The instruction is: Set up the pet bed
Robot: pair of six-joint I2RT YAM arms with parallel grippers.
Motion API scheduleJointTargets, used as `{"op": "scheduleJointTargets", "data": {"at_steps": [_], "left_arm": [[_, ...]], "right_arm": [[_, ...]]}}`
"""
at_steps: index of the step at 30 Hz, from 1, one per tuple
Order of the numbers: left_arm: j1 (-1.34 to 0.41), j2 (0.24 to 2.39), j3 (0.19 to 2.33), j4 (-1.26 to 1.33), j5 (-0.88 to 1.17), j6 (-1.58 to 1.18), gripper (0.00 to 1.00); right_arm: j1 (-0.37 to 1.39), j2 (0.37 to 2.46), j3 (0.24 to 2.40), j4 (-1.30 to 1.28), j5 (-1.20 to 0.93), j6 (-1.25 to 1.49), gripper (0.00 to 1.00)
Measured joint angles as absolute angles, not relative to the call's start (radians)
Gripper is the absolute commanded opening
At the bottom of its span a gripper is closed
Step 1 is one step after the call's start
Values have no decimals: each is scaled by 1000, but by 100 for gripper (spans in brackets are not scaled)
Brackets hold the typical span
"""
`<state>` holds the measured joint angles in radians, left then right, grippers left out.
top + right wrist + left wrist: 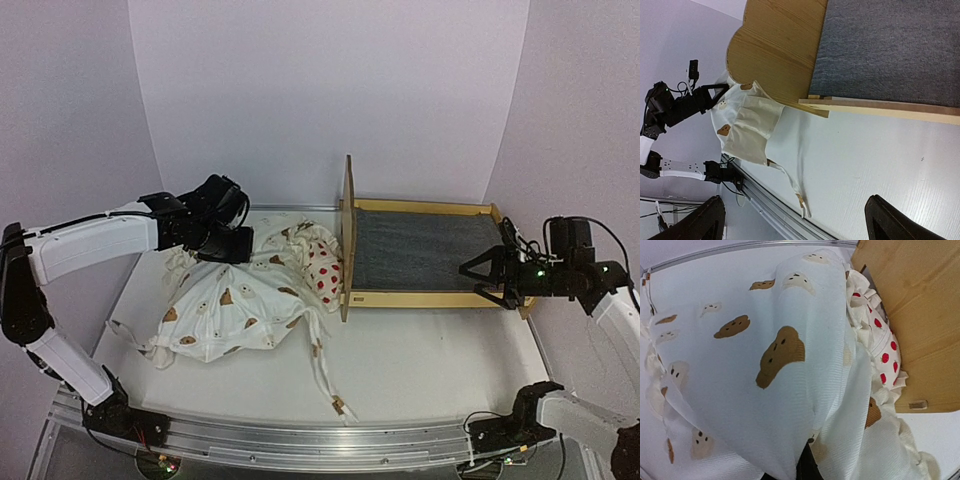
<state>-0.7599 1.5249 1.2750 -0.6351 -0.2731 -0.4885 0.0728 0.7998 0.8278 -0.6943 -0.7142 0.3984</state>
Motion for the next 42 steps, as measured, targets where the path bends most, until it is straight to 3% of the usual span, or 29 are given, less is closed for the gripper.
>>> {"op": "scheduleJointTargets", "data": {"at_steps": [4,6,8,10,14,19,26,34,42], "left_arm": [[-843,1507,1328,-715,-308,-504,0],[-877,1500,1328,-751,-311,-517,7],[-904,1494,1310,-771,-303,-532,30],[-911,1483,1273,-776,-287,-542,65],[-911,1455,1213,-778,-288,-551,98],[-880,1443,1258,-767,-360,-537,99],[-597,1525,1373,-633,-328,-360,100],[-362,1832,1483,-567,-62,-169,100],[-265,1940,1480,-576,160,-79,99]], "right_arm": [[103,900,949,-668,-725,413,98],[151,958,1035,-653,-713,410,98],[233,1032,1144,-635,-696,405,98],[329,1105,1241,-610,-676,397,98],[497,1220,1329,-584,-606,376,98],[689,1317,1335,-595,-431,372,98],[1023,1382,1303,-569,-86,467,98],[1254,1602,1212,-409,222,697,98],[1359,1821,1197,-217,319,873,98]]}}
